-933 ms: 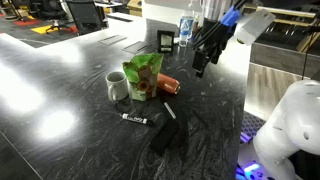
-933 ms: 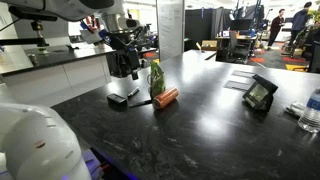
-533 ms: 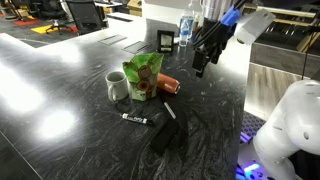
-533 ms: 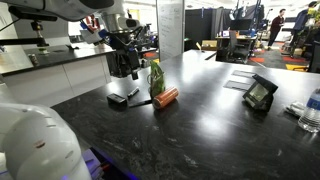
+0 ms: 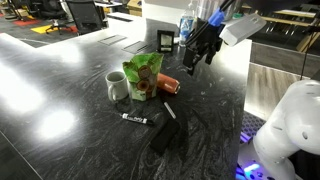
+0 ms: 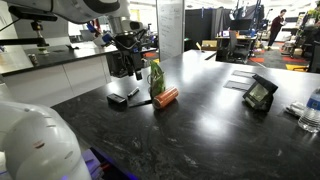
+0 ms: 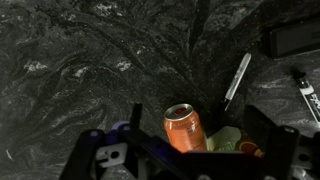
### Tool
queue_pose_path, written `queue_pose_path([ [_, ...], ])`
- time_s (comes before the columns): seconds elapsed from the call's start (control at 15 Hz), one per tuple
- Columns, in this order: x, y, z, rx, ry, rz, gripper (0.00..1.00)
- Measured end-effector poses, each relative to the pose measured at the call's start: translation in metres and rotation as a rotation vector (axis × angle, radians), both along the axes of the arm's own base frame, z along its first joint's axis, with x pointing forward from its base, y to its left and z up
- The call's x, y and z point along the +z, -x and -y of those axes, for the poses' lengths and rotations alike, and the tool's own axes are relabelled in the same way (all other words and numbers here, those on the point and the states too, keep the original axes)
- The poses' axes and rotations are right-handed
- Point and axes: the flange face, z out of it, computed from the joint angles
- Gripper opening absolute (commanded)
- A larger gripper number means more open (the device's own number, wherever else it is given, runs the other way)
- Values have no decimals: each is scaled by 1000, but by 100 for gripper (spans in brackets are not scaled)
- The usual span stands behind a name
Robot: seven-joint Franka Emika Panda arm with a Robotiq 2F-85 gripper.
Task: Move the white mug to the right
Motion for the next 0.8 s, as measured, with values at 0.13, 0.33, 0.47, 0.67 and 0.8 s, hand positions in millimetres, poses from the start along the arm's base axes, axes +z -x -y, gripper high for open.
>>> queue_pose_path([
  [0.13,-6,-10,-3,-53,-34,13,100],
  [0.33,-8,-31,-13,-133,-121,40,100],
  [0.47,-8,-48,-23,-199,-179,58,100],
  [0.67,-11,-77,-39,-294,-211,70,100],
  [0.8,-17,-97,-54,-332,-221,67,100],
])
